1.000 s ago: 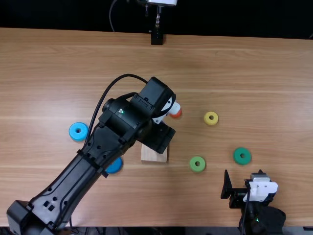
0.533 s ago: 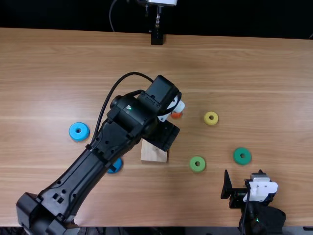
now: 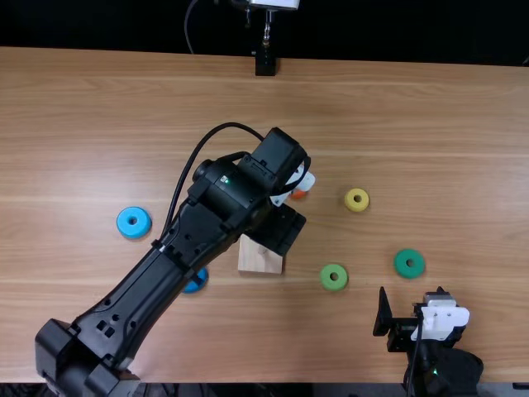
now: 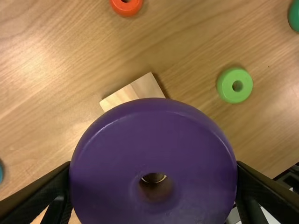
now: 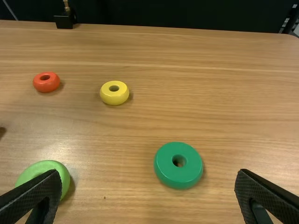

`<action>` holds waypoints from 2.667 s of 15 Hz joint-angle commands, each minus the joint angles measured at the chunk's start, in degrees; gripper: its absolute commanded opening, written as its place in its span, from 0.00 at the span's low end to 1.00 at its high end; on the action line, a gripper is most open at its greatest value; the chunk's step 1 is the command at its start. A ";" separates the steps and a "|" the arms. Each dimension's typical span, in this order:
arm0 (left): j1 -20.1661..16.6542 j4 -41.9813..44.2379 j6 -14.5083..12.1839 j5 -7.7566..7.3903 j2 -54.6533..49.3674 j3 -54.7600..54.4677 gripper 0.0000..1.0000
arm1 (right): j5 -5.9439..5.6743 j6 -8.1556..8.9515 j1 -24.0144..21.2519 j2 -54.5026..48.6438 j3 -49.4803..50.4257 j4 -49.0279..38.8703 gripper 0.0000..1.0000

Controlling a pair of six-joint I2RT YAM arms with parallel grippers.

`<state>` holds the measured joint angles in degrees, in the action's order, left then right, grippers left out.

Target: Build the Hanoi tower: stack the rings onto the peg from bottom to top in this color order: purple, dark blue, light blue, dark green, light green, yellow, orange.

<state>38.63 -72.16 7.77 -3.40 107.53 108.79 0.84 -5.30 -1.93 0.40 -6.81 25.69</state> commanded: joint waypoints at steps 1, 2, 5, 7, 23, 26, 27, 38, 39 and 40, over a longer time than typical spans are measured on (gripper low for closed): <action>0.39 0.02 0.56 -0.19 1.37 2.13 0.00 | -0.53 0.13 -0.70 -0.40 6.81 3.58 1.00; 0.39 0.02 0.56 -0.19 1.46 2.13 0.00 | -0.53 0.13 -0.70 -0.40 6.81 3.58 1.00; 0.39 0.02 0.46 -0.29 1.46 1.95 0.01 | -0.53 0.13 -0.70 -0.40 6.81 3.58 1.00; 0.30 0.02 0.46 -0.29 1.37 1.95 0.59 | -0.53 0.13 -0.70 -0.40 6.81 3.58 1.00; -9.98 12.36 0.46 -0.50 -9.62 0.19 1.00 | -0.53 0.13 -0.70 -0.40 6.81 3.58 1.00; -14.81 20.27 0.56 -0.93 -14.71 -6.22 1.00 | -0.53 0.13 -0.70 -0.40 6.81 3.58 1.00; -16.31 20.48 0.46 -1.14 -16.47 -8.51 1.00 | -0.53 0.13 -0.70 -0.40 6.81 3.58 1.00; -22.46 18.58 -0.39 -1.56 -24.82 -28.90 1.00 | -0.53 0.03 -0.70 -0.40 6.81 3.58 1.00; -21.58 17.21 -0.81 -1.03 -24.47 -29.60 1.00 | -0.53 0.13 -0.70 -0.40 6.81 3.58 1.00; -20.61 15.21 -3.45 2.13 -24.20 -29.60 1.00 | -0.53 0.13 -0.70 -0.40 6.81 3.58 1.00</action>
<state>17.37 -57.30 5.96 -2.74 83.46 79.59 0.86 -5.32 -1.93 0.40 -6.81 25.71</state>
